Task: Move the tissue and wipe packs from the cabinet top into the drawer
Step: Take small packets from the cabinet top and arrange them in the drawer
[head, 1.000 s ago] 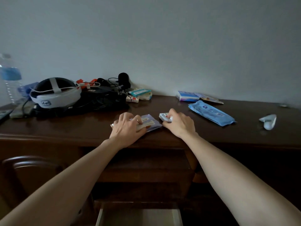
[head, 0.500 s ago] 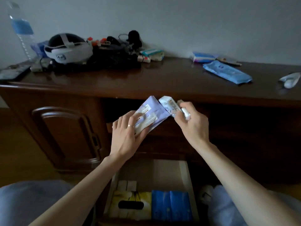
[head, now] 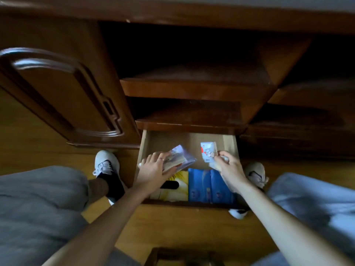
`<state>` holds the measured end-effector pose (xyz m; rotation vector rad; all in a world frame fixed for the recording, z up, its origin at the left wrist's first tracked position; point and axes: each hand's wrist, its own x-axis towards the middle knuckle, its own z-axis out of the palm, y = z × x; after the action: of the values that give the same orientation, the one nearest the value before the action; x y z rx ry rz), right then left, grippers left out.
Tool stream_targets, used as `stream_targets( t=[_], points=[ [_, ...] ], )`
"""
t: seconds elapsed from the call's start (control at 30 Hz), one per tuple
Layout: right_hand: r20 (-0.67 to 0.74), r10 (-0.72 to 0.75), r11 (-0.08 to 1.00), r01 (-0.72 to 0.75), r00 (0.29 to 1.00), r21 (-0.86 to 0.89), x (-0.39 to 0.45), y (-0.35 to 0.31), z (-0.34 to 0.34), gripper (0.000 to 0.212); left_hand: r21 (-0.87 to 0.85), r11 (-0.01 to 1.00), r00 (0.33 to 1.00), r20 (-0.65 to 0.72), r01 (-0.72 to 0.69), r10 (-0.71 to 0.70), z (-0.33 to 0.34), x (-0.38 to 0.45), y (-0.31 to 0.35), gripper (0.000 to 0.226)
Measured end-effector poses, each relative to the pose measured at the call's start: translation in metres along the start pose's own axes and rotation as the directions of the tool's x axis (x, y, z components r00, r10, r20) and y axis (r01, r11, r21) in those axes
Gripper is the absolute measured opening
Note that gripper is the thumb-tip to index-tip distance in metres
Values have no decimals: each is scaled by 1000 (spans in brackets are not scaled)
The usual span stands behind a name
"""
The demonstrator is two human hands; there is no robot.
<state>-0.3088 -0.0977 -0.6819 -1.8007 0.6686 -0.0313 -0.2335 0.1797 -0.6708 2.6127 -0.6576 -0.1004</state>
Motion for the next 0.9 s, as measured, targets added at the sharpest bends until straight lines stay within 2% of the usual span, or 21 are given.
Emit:
stream_targets(
  t=[0.1,0.2,0.27,0.33,0.37,0.4,0.47,0.5,0.57,0.67,0.73,0.77,0.83,0.9],
  points=[
    [-105,51,999,-50,993,19,5,12,-18,28,92,983,985,83,-157,150,27,2,14,73],
    [-223,60,997,-47,973,62,6,12,-40,19,110,951,950,157,-287,269,56,16,47,72],
    [-278,52,998,-39,959,49,5,12,-53,12,64,919,898,247,-390,364,72,24,71,75],
    [-276,45,999,-37,960,33,1,15,-63,8,-68,896,814,393,-439,428,85,26,86,74],
    [-259,44,999,-38,965,27,0,17,-65,8,-151,906,789,449,-395,419,89,25,89,69],
    [-230,51,999,-47,972,27,-1,20,-64,9,-245,927,802,468,-285,370,89,22,89,63],
    [-120,90,994,-82,989,77,0,25,-57,20,-427,902,887,438,60,149,83,19,85,54],
    [-44,104,989,-99,994,106,1,25,-51,29,-507,836,913,408,209,19,77,20,81,56],
    [126,102,992,-110,987,56,-1,17,-36,37,-652,649,909,383,393,-167,60,21,72,61],
    [340,48,993,-9,939,-116,-9,-2,-8,21,-743,436,862,445,507,-244,39,22,61,41],
    [359,-42,960,137,932,-243,-15,-10,10,16,-779,308,834,472,547,-286,34,19,58,24],
    [331,-106,912,224,938,-343,-17,-14,18,19,-804,205,814,483,558,-322,34,16,58,19],
    [288,-243,777,363,926,-514,-24,-23,29,23,-829,1,781,526,559,-337,34,11,56,21],
    [325,-324,678,458,888,-576,-31,-29,37,27,-818,-95,772,568,567,-285,34,5,52,31]
  ],
)
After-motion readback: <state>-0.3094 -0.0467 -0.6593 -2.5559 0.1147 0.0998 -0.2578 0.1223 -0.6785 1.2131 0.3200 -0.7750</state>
